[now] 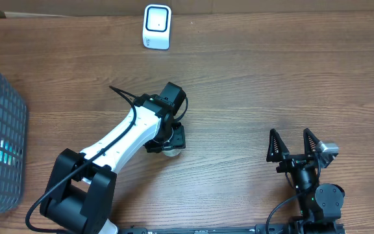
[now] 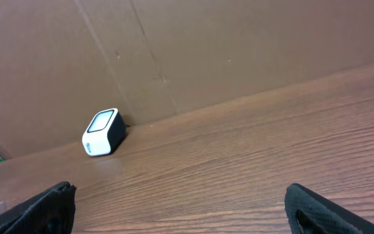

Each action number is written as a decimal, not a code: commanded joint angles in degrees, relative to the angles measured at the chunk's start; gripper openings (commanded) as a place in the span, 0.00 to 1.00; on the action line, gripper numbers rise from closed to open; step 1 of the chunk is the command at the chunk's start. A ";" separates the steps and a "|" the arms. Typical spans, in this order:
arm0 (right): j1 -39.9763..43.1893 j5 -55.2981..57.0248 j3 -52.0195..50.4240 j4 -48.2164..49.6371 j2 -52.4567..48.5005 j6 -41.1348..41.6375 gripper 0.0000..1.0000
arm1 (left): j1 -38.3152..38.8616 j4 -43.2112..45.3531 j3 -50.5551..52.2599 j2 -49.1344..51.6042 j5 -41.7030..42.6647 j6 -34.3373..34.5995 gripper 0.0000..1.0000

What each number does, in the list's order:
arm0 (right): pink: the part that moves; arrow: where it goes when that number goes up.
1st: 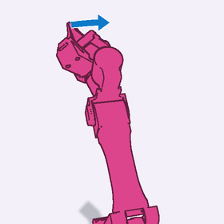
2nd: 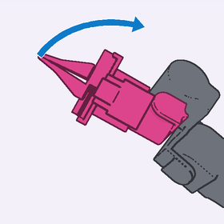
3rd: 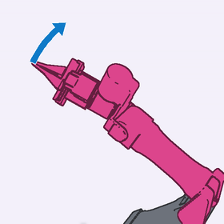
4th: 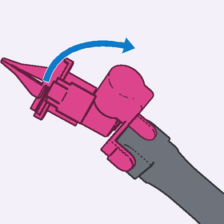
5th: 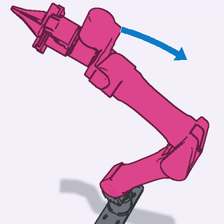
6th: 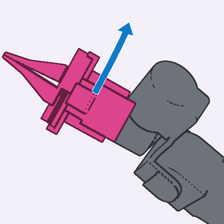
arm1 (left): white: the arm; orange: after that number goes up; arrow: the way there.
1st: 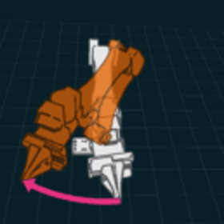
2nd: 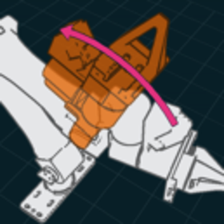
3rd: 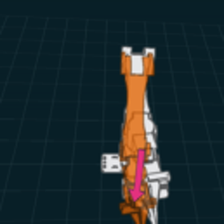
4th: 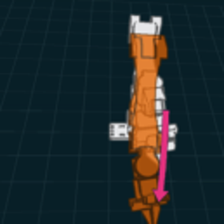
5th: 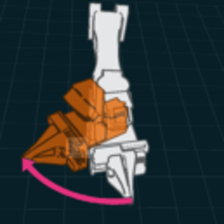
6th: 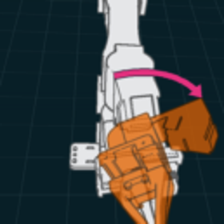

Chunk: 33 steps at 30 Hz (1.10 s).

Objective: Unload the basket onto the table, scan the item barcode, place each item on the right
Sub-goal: 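Carry the jar out and set it on the table center, then return the left gripper into the basket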

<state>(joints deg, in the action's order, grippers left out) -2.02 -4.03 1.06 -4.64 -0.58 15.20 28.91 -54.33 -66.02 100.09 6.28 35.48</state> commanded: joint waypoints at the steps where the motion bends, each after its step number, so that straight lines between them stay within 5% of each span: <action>1: -0.33 0.52 -0.59 0.24 0.42 -0.20 1.00 | 0.55 0.35 0.31 -1.09 1.09 0.74 0.71; 3: -0.33 0.52 -0.59 0.24 0.42 -0.20 1.00 | 0.68 0.42 0.31 -1.09 1.07 0.74 0.77; 6: -0.33 0.52 -0.59 0.24 0.42 -0.20 1.00 | 0.74 0.59 0.31 -1.09 1.03 0.72 1.00; 14: -0.33 0.52 -0.59 0.24 0.42 -0.20 1.00 | -0.39 -0.31 -4.61 -1.60 -0.94 0.11 1.00; 26: -0.33 0.52 -0.59 0.24 0.42 -0.20 1.00 | -7.89 -34.01 -49.81 -4.28 -3.32 -7.74 0.99; 33: -0.33 0.52 -0.59 0.24 0.42 -0.20 1.00 | -17.64 -42.49 -64.08 -4.31 -3.04 -12.39 1.00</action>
<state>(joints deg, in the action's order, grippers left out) -2.02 -4.03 1.06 -4.67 -0.58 15.16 14.63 -95.66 -126.50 96.31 3.60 27.18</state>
